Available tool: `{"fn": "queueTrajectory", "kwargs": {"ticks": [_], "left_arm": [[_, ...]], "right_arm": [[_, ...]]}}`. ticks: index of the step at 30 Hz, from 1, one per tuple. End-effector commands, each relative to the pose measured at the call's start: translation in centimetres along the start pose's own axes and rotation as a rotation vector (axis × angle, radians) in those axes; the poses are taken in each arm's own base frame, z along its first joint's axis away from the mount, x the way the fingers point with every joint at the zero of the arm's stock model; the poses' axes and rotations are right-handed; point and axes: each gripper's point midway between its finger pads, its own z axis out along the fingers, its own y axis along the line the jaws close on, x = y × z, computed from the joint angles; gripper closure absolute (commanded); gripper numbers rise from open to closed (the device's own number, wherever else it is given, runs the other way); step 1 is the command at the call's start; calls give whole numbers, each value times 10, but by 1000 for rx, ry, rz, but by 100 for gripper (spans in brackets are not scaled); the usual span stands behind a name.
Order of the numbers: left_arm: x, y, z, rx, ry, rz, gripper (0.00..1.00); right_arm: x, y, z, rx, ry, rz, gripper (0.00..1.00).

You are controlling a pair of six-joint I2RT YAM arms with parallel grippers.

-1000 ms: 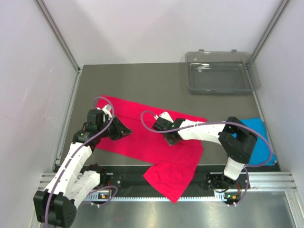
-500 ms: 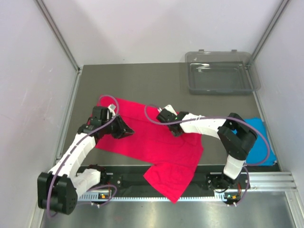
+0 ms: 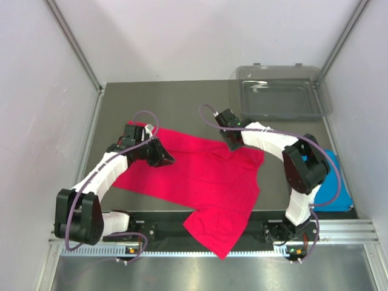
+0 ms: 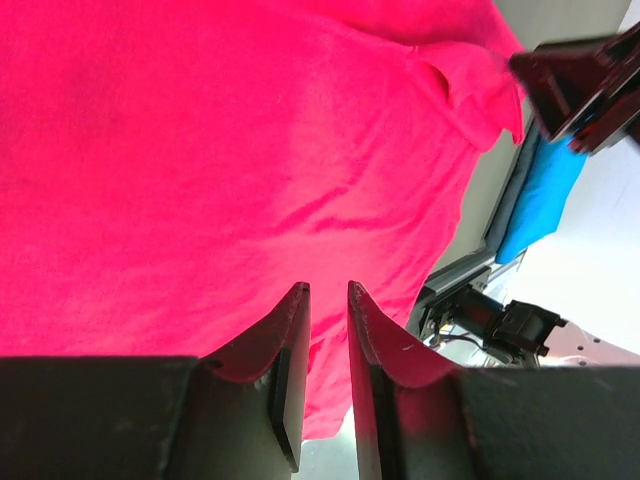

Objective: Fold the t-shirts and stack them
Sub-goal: Fold the tshirt

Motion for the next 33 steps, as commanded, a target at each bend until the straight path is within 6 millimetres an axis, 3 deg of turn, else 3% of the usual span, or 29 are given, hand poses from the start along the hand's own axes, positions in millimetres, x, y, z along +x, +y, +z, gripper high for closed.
{"fn": "queueTrajectory", "kwargs": {"ticks": [1,5,6,9,10,11,12,14,17,21,24,33], "left_arm": [[-15,-20,-1,58,-21,74,73],[-14,-25,4,102,3,61,73],[-16,-39,4,177,2,82,73],[-5,-46,18,206,39,56,73],[-10,-53,24,203,12,43,73],[-10,-56,29,198,6,27,73],[2,-60,41,196,30,20,73],[-3,-81,54,254,-20,-41,72],[20,-104,91,283,-1,-167,73],[24,-126,128,301,-64,-209,74],[17,-125,149,300,-119,-191,75],[13,-120,181,264,-106,-119,71]], "right_arm": [[-32,-7,-5,-43,-42,-16,66],[-43,-7,-32,-108,-91,42,61],[-36,-3,-37,-134,-83,76,60],[-23,-6,-58,-180,-107,165,57],[-19,-8,-63,-192,-113,193,56],[-19,-18,-77,-203,-147,241,55],[-4,-16,-75,-235,-120,277,54],[13,-31,-81,-246,-121,351,52],[34,-39,-88,-305,-117,467,50],[54,-45,-96,-337,-136,556,49],[66,-44,-101,-362,-143,596,49],[81,-47,-115,-368,-181,618,46]]}}
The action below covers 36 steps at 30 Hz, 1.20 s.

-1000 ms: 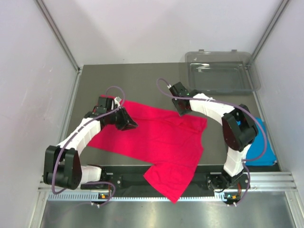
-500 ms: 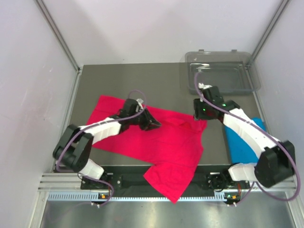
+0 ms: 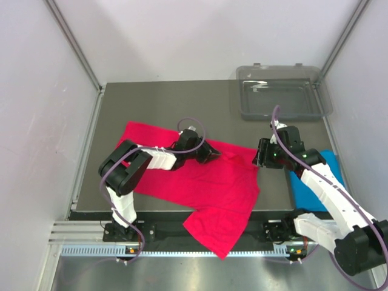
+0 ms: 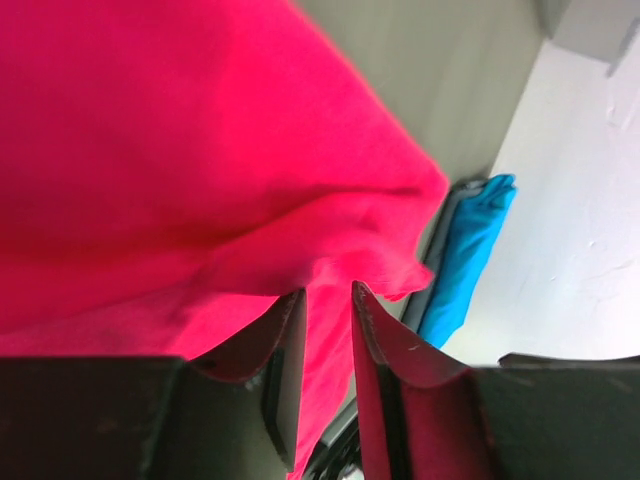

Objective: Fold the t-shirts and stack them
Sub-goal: Fold the tshirt

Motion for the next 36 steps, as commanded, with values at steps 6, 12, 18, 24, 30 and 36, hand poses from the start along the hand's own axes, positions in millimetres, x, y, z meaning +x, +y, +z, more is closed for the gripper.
{"fn": "queueTrajectory", "kwargs": {"ticks": [6,12,18,24,30,36], "left_arm": [[-19,-27,15,52,-60,54,68],[-18,-26,14,10,-57,51,68],[-9,-28,5,-43,-63,110,68],[4,-24,-7,-77,-25,170,69],[6,-21,-6,-70,-24,143,71],[8,-25,-11,-71,-28,163,73]], "right_arm": [[-4,-9,-1,-5,-16,20,46],[-4,-11,3,-15,-7,26,46],[-6,-12,5,-22,-7,19,45],[-5,-13,3,-30,-7,9,45],[-2,-14,3,-42,-4,13,45],[1,10,10,-179,-4,23,48]]}}
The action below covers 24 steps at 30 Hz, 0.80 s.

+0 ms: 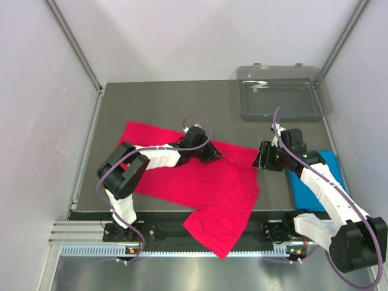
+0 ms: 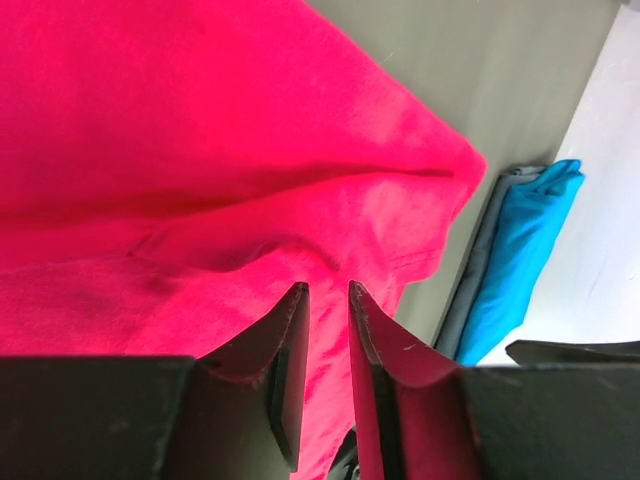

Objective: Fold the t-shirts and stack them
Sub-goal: Fold the tshirt

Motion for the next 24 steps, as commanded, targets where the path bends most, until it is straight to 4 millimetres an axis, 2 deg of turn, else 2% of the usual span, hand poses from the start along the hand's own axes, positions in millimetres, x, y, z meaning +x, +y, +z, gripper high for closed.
{"fn": "queueTrajectory", "kwargs": {"ticks": [1,2,3,4,5,6,7,9,10,11,12,13,15,16,17,19,21,22,24], "left_arm": [[-4,-15,-15,27,-26,49,73],[-7,-19,-20,26,-39,67,73],[-9,-15,-25,-15,-42,108,73],[-13,-16,-29,-28,-51,131,73],[-18,-23,-37,-27,-62,154,73],[-20,-22,-42,-45,-66,173,73],[-22,-20,-54,-63,-67,207,73],[-28,-15,-68,-84,-84,240,74],[-28,-8,-76,-105,-82,242,74],[-37,-13,-92,-87,-113,240,74],[-37,-3,-100,-103,-116,239,74],[-39,-5,-117,-91,-136,239,74],[-44,12,-133,-116,-162,224,73],[-49,7,-150,-98,-211,226,73],[-49,26,-156,-135,-217,205,73],[-50,35,-168,-134,-237,184,72],[-47,49,-183,-135,-244,144,72],[-46,49,-191,-120,-254,139,72],[-38,62,-197,-142,-232,121,72]], "right_arm": [[-8,25,5,-114,-40,-37,48],[-14,25,6,-79,-55,-63,48],[-15,27,8,-59,-47,-88,50],[-11,39,11,-61,-28,-140,53],[-19,43,17,-28,-24,-175,55],[-19,51,20,-27,-14,-208,57],[-19,69,27,-42,12,-258,59],[-20,82,35,-45,23,-286,64],[-19,92,44,-59,38,-287,70],[-19,96,49,-66,48,-285,74],[-16,101,54,-78,61,-284,77],[-13,107,64,-85,79,-281,81],[-5,114,75,-95,106,-292,83],[2,119,85,-96,131,-308,84],[5,120,90,-90,140,-317,84],[10,119,104,-68,169,-324,85],[6,116,111,-36,162,-333,85],[2,115,116,-20,163,-346,85],[-5,109,120,22,150,-364,85]]}}
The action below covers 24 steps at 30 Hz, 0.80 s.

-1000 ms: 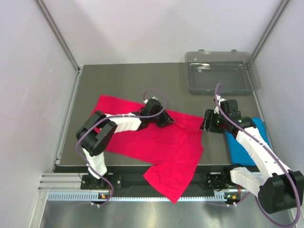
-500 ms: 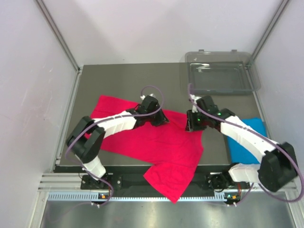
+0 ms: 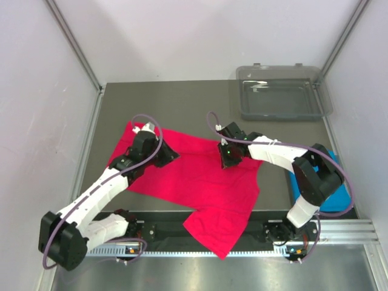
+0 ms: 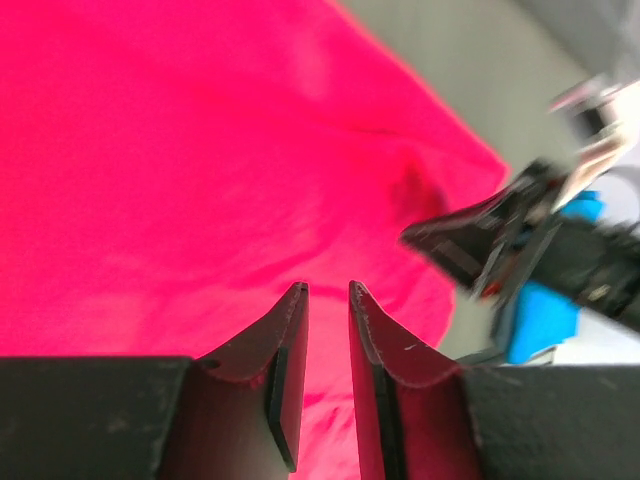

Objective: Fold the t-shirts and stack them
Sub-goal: Fold the tshirt

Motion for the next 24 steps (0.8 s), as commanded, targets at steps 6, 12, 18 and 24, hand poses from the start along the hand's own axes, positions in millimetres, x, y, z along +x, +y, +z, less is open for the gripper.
{"fn": "queueTrajectory", "kwargs": {"ticks": [6,12,18,24], "left_arm": [[22,32,-25,-65,57,7,72],[13,29,-21,-61,64,23,71],[3,22,-16,-54,76,39,71],[8,26,-12,-43,83,8,71]], "right_arm": [[-60,-21,1,86,-103,-22,85],[-66,-31,12,105,-79,-37,82],[-68,-37,14,127,-75,-68,80],[-61,-30,10,87,-75,-78,80]]}}
